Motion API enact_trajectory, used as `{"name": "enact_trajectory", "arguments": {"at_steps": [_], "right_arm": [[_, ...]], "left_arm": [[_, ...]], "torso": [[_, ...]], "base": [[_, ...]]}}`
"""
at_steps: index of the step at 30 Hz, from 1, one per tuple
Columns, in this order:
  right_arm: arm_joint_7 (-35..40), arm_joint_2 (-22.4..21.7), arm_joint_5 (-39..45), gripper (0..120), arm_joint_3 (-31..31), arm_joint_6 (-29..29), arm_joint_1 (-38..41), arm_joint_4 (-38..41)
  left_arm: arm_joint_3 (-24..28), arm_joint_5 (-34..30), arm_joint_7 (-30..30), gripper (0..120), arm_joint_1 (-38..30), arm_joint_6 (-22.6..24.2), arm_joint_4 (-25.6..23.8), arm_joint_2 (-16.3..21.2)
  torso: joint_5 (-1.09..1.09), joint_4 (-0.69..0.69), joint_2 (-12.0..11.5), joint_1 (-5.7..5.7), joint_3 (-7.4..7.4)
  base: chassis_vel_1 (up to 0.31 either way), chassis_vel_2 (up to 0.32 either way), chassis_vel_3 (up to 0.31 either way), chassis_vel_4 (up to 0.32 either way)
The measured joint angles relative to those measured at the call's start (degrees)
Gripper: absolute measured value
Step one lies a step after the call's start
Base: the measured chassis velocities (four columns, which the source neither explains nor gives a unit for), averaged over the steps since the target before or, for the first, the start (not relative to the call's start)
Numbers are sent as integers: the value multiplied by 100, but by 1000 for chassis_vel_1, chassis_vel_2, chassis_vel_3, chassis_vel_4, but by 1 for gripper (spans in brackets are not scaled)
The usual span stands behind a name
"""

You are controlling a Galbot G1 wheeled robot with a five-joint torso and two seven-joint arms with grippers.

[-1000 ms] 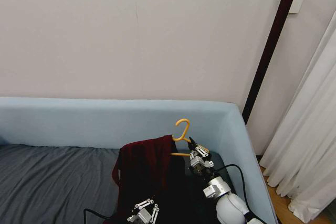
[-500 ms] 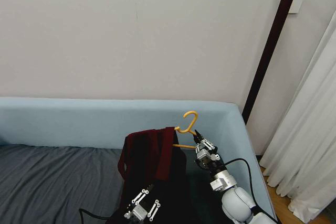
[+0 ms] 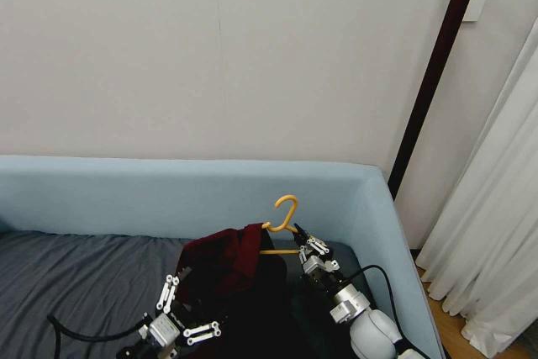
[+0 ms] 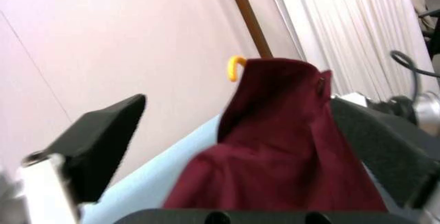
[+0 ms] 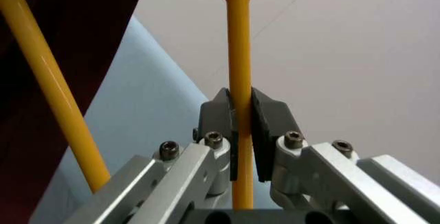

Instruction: Pick up the clothes from the sofa and hang them on the clothes hanger.

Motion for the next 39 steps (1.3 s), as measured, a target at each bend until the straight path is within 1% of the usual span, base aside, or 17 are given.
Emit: {"name": "enact_trajectory", "arguments": {"at_steps": [2, 4, 6, 7, 11, 15, 19, 22, 23, 27, 30, 31, 33, 34, 35, 38, 39], "right_arm": [[0, 6, -5, 5, 0, 4, -1, -8], [0, 36, -36, 5, 10, 39, -6, -62], [-2, 23, -37, 5, 42, 44, -24, -70], [-2, 23, -37, 5, 42, 44, -24, -70], [-3, -59, -2, 5, 125, 45, -78, -68], [-4, -105, 23, 5, 177, 84, -92, -55], [-6, -110, -26, 5, 205, 149, -94, -48], [-2, -83, -204, 5, 222, 253, -84, -72], [-2, -83, -204, 5, 222, 253, -84, -72], [33, 37, -486, 5, 250, 370, -51, -143], [39, 63, -526, 5, 256, 385, -48, -152], [44, 128, -603, 5, 258, 403, -39, -170], [51, 207, -678, 5, 261, 428, -24, -195], [51, 207, -678, 5, 261, 428, -24, -195], [59, 276, -759, 5, 275, 460, 1, -238], [78, 481, -1101, 5, 319, 612, 70, -395], [78, 481, -1101, 5, 319, 612, 70, -395]], "left_arm": [[-1, -78, 15, 104, -32, 29, 1, 53], [34, -690, 299, 110, -268, 193, 80, 416], [82, -1086, 690, 113, -321, 256, 100, 539], [82, -1086, 690, 113, -321, 256, 100, 539], [110, -1452, 1512, 115, -349, 230, 163, 654], [76, -1643, 1827, 113, -422, 214, 221, 751], [-66, -1922, 1925, 109, -552, 309, 261, 899], [-396, -2620, 2237, 102, -701, 669, 353, 1288], [-396, -2620, 2237, 102, -701, 669, 353, 1288], [-436, -3446, 2904, 100, -1181, 1239, 800, 1975], [-416, -3561, 3033, 100, -1263, 1373, 893, 2067], [-372, -3781, 3339, 100, -1394, 1633, 1052, 2201], [-312, -4023, 3699, 100, -1526, 1964, 1204, 2285], [-312, -4023, 3699, 100, -1526, 1964, 1204, 2285], [-284, -4176, 3896, 100, -1602, 2226, 1296, 2306], [-236, -4466, 4134, 100, -1742, 2808, 1472, 2328], [-236, -4466, 4134, 100, -1742, 2808, 1472, 2328]], "torso": [[0, 0, 0, 0, 0], [-1, 0, 0, 0, 0], [-1, 1, 0, 0, 0], [-1, 1, 0, 0, 0], [-1, 2, 0, 0, 1], [-2, 2, 0, 0, 0], [-1, 2, 0, 0, 0], [0, 2, 0, 0, 1], [0, 2, 0, 0, 1], [0, 0, 0, 0, 0], [0, 0, 0, 0, 0], [-1, 0, 0, 0, 1], [-3, 2, 0, 0, 1], [-3, 2, 0, 0, 1], [-3, 1, 0, 0, 0], [-2, 3, 0, 0, 0], [-2, 3, 0, 0, 0]], "base": [[0, 0, 0, 0], [0, 0, 0, 0], [0, 0, 0, 0], [0, 0, 0, 0], [0, 0, 0, 0], [0, 0, 0, 0], [0, 0, 0, 0], [0, 0, 0, 0], [0, 0, 0, 0], [0, 0, 0, 0], [0, 0, 0, 0], [0, 0, 0, 0], [0, 0, 0, 0], [0, 0, 0, 0], [0, 0, 0, 0], [0, 0, 0, 0], [0, 0, 0, 0]]}}
